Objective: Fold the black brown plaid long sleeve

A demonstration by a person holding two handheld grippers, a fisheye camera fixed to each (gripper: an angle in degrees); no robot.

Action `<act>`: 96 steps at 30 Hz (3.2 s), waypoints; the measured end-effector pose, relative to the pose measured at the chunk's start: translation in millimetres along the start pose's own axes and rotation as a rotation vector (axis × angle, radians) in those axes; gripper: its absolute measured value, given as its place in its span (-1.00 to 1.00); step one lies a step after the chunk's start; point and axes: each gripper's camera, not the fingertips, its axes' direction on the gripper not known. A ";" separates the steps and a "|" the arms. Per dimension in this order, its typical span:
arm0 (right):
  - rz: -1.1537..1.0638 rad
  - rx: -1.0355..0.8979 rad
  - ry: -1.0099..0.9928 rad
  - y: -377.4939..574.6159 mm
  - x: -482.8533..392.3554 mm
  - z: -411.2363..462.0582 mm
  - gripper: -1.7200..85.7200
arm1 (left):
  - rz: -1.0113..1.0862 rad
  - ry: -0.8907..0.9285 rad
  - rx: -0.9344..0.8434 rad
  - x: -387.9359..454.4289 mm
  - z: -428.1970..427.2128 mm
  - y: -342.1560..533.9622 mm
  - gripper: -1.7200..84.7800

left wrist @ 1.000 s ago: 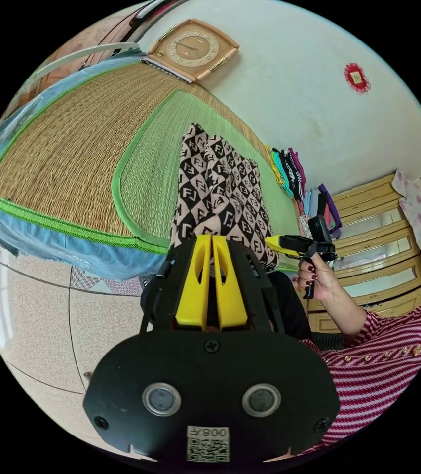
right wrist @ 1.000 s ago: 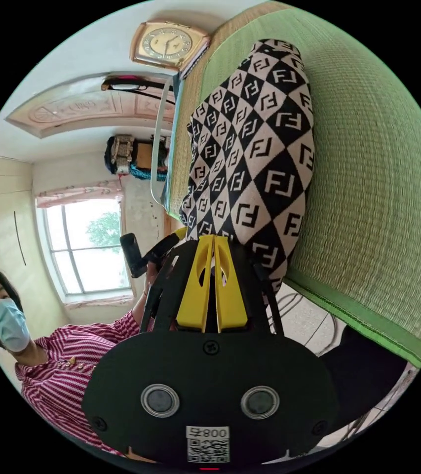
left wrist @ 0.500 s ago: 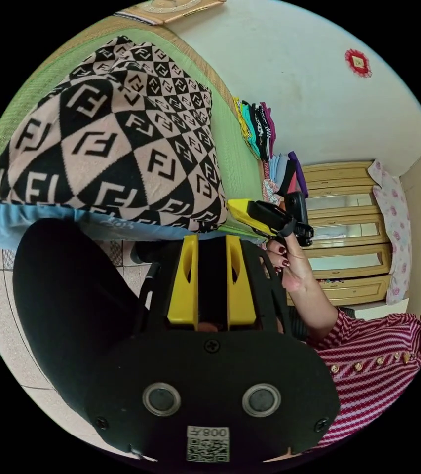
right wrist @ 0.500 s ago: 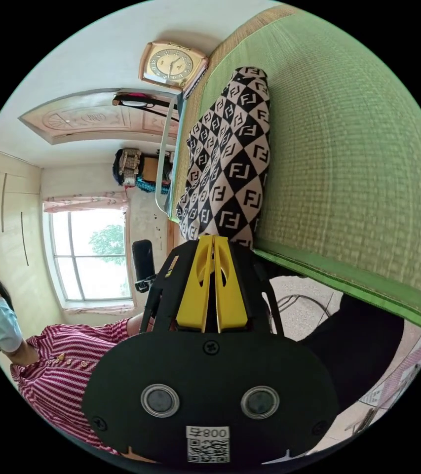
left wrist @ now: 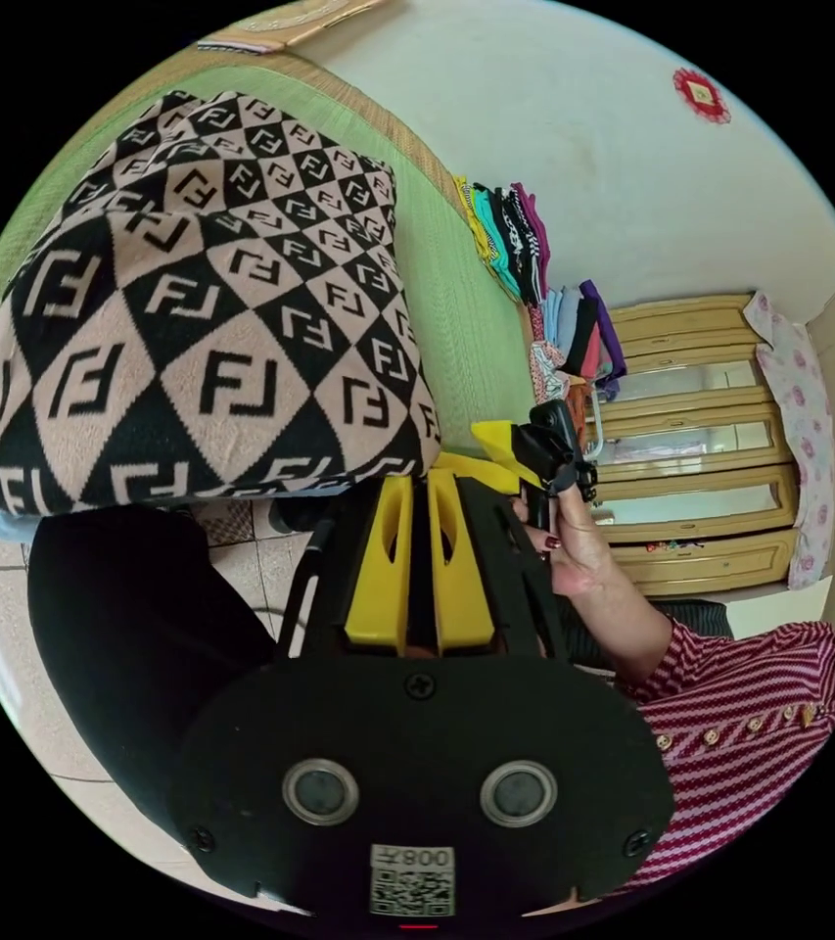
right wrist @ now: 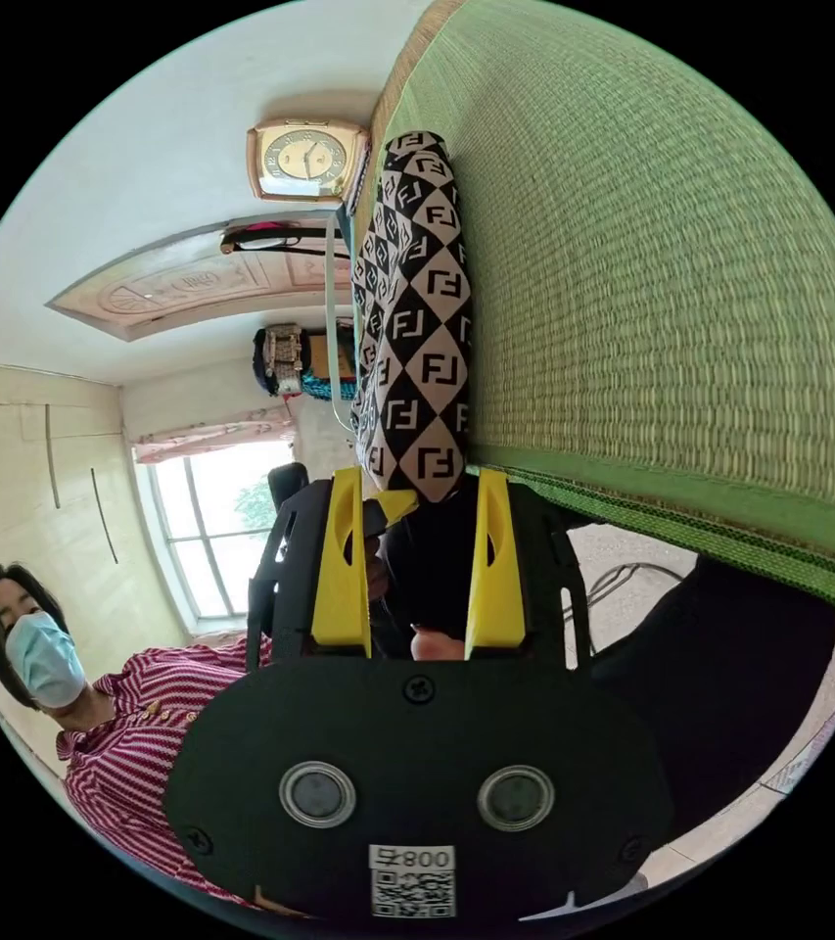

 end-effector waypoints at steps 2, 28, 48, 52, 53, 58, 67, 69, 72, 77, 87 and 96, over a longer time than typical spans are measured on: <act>0.010 0.000 -0.031 -1.8 -3.3 -0.4 -0.56 | 0.030 0.027 0.000 8.3 -3.2 -2.4 -0.88; 0.090 -0.053 -0.162 -0.8 -85.6 -9.2 -0.67 | -0.216 0.019 0.277 -103.0 -214.5 43.0 -0.69; 0.110 -0.040 -0.172 -1.4 -123.1 9.7 -0.67 | -0.290 0.444 0.178 -187.1 -249.4 -24.2 -0.59; 0.112 -0.039 -0.178 -2.3 -125.8 16.6 -0.67 | -0.283 0.439 0.173 -189.6 -265.6 -33.4 -0.57; 0.112 -0.039 -0.180 -2.0 -126.3 17.5 -0.67 | -0.283 0.430 0.169 -190.4 -268.4 -34.6 -0.56; 0.111 -0.037 -0.180 -0.6 -128.2 24.2 -0.68 | -0.270 0.493 0.123 -191.0 -268.0 -42.6 -0.56; 0.118 -0.032 -0.194 4.6 -124.1 35.3 -0.68 | -0.253 0.595 0.111 -195.0 -276.0 -44.0 -0.53; 0.118 -0.032 -0.194 5.8 -123.1 37.4 -0.68 | -0.259 0.597 0.122 -196.2 -277.7 -41.7 -0.52; 0.121 -0.030 -0.198 8.8 -121.3 40.9 -0.67 | -0.242 0.540 0.096 -194.0 -280.9 -39.9 -0.52; 0.125 -0.030 -0.209 12.3 -119.6 46.3 -0.68 | -0.226 0.511 0.010 -192.0 -276.3 -39.4 -0.51; 0.130 -0.011 -0.240 21.2 -110.5 63.7 -0.68 | -0.218 0.687 -0.042 -185.7 -233.9 -35.1 -0.60; 0.116 -0.016 -0.239 45.5 -96.7 69.5 -0.68 | -0.142 0.648 0.052 -149.6 -229.0 -3.6 -0.76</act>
